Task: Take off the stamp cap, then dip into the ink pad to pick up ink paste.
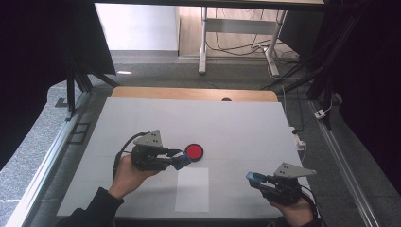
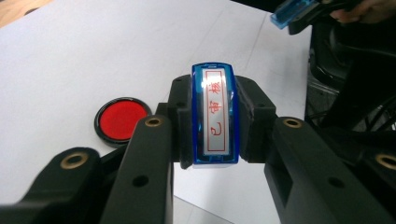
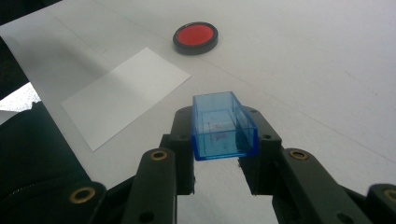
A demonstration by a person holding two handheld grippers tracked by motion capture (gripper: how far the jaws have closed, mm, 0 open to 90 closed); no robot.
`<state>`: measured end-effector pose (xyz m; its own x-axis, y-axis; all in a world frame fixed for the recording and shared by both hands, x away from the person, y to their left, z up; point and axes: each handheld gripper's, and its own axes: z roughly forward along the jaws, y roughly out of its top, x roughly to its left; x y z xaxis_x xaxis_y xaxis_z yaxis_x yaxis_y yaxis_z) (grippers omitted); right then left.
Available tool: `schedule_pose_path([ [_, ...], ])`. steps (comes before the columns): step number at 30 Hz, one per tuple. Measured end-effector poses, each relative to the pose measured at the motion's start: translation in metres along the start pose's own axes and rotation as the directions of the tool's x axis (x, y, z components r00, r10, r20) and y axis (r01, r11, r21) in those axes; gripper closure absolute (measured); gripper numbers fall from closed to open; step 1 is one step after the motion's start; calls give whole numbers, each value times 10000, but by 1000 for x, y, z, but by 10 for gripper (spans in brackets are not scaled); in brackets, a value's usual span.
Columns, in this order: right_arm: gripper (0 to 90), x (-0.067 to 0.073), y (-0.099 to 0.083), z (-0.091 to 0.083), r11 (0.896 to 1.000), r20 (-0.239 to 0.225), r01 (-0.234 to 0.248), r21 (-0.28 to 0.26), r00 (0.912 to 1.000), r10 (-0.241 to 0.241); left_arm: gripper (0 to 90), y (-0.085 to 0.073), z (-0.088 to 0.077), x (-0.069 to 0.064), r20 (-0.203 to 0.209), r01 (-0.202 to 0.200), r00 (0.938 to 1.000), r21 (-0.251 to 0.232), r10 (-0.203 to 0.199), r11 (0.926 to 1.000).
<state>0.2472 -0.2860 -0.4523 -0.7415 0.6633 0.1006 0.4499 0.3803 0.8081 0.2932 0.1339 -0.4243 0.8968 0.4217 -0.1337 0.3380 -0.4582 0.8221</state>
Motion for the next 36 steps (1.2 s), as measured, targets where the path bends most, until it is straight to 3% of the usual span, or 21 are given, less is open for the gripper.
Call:
schedule_pose_path([
  [18, 685, -7, -12, -11, 9971, 129, -747, 116, 9971, 746, 701, 3, -1, 5, -168, 114, 9998, -16, -115, 9999],
  [27, 685, -6, -12, -10, 9970, 202, -706, 306, 9973, 700, 701, 1, -3, 16, -212, 412, 9989, 48, -411, 9991],
  [36, 685, -6, -12, -9, 9970, 140, -698, 323, 9975, 694, 701, 12, 6, 26, -148, 581, 9982, 117, -579, 9982],
])
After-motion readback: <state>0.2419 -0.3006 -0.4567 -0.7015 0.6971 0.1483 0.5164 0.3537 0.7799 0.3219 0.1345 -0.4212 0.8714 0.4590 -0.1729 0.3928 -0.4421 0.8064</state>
